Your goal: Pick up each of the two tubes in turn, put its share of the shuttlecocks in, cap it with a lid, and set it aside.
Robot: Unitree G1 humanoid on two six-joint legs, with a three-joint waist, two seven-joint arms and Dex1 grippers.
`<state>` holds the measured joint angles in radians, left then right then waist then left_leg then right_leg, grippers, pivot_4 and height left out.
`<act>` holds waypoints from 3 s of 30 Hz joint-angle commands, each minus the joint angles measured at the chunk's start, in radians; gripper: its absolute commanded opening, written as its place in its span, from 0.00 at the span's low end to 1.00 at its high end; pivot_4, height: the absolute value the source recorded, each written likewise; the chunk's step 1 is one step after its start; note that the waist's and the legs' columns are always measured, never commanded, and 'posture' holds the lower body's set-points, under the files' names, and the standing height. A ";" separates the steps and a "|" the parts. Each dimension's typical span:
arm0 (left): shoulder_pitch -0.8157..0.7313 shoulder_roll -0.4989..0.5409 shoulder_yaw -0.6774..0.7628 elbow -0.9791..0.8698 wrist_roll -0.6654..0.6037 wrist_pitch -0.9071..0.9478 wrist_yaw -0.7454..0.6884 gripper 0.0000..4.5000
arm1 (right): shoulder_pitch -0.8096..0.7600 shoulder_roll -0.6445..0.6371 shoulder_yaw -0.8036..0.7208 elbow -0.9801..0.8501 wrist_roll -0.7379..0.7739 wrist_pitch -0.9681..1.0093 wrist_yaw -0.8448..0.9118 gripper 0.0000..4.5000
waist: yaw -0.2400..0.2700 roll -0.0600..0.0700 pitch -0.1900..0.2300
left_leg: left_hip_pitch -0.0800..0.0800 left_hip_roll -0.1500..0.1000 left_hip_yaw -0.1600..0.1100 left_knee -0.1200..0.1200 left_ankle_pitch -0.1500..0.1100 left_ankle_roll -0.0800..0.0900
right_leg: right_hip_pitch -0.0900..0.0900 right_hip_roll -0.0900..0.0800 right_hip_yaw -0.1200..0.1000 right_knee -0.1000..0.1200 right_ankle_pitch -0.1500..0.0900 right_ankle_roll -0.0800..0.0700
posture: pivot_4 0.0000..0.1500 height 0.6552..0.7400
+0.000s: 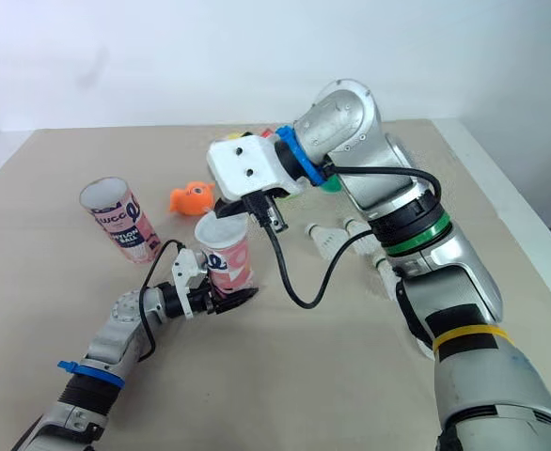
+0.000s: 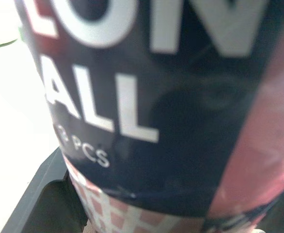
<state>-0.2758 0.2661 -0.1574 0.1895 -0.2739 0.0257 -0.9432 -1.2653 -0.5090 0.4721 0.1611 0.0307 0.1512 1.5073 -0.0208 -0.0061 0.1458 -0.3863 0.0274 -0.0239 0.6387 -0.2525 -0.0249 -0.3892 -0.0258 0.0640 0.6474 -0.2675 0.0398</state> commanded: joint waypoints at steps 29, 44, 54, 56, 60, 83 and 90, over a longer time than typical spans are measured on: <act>0.052 -0.003 -0.051 0.092 0.043 0.056 0.010 0.78 | 0.083 0.082 0.061 0.055 -0.078 -0.069 0.005 0.01 | -0.001 0.003 -0.003 | 0.004 0.000 -0.002 0.001 0.000 0.000 | 0.004 0.000 -0.001 0.001 0.000 0.000 | 1.00 1.00; 0.050 -0.001 -0.053 0.094 0.041 0.055 0.009 0.78 | 0.200 0.133 0.076 0.078 -0.088 -0.050 -0.019 0.01 | -0.005 0.007 -0.015 | 0.019 0.001 -0.002 -0.003 -0.001 0.000 | 0.017 0.001 -0.001 0.001 -0.004 -0.002 | 1.00 1.00; 0.046 -0.001 -0.053 0.097 0.040 0.056 0.010 0.78 | 0.235 0.152 0.085 0.101 -0.107 -0.099 -0.043 0.01 | -0.006 0.009 -0.030 | 0.021 0.001 -0.002 -0.004 -0.001 0.000 | 0.018 0.002 -0.001 0.001 -0.009 0.003 | 1.00 1.00; 0.047 0.000 -0.054 0.096 0.040 0.055 0.010 0.78 | 0.221 0.153 0.064 0.099 -0.091 -0.098 -0.040 0.01 | -0.006 0.008 -0.030 | 0.022 0.001 -0.002 -0.004 -0.001 0.000 | 0.018 0.002 -0.001 0.001 -0.010 0.003 | 1.00 1.00; 0.048 0.001 -0.053 0.096 0.040 0.054 0.010 0.78 | 0.167 0.134 -0.022 0.082 -0.023 -0.051 -0.020 0.01 | -0.006 0.006 -0.028 | 0.023 0.001 -0.002 -0.005 -0.001 0.000 | 0.019 0.002 -0.001 0.001 -0.010 0.003 | 1.00 1.00; 0.123 0.128 0.008 -0.053 0.000 0.091 -0.041 1.00 | 0.678 -0.100 -0.413 -0.521 0.393 0.446 -0.341 0.99 | -0.023 -0.001 -0.002 | 0.010 0.001 -0.008 -0.007 -0.003 0.001 | 0.008 0.002 -0.002 0.001 -0.009 -0.004 | 1.00 1.00; 0.200 0.265 0.060 -0.133 -0.045 0.111 -0.104 1.00 | 0.905 -0.014 -0.348 -0.435 0.262 0.172 -0.468 0.99 | -0.033 -0.004 0.000 | 0.011 0.003 -0.007 -0.013 -0.004 0.000 | 0.002 0.008 0.004 0.001 -0.010 -0.005 | 1.00 1.00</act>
<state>-0.1299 0.4961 -0.1108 0.0149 -0.3314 0.0901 -1.0348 -0.3706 -0.5391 0.1135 -0.2847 0.3190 0.4008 1.0676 -0.0537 -0.0096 0.1454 -0.3750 0.0301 -0.0301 0.6253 -0.2567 -0.0245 -0.3878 -0.0177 0.0694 0.6489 -0.2779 0.0351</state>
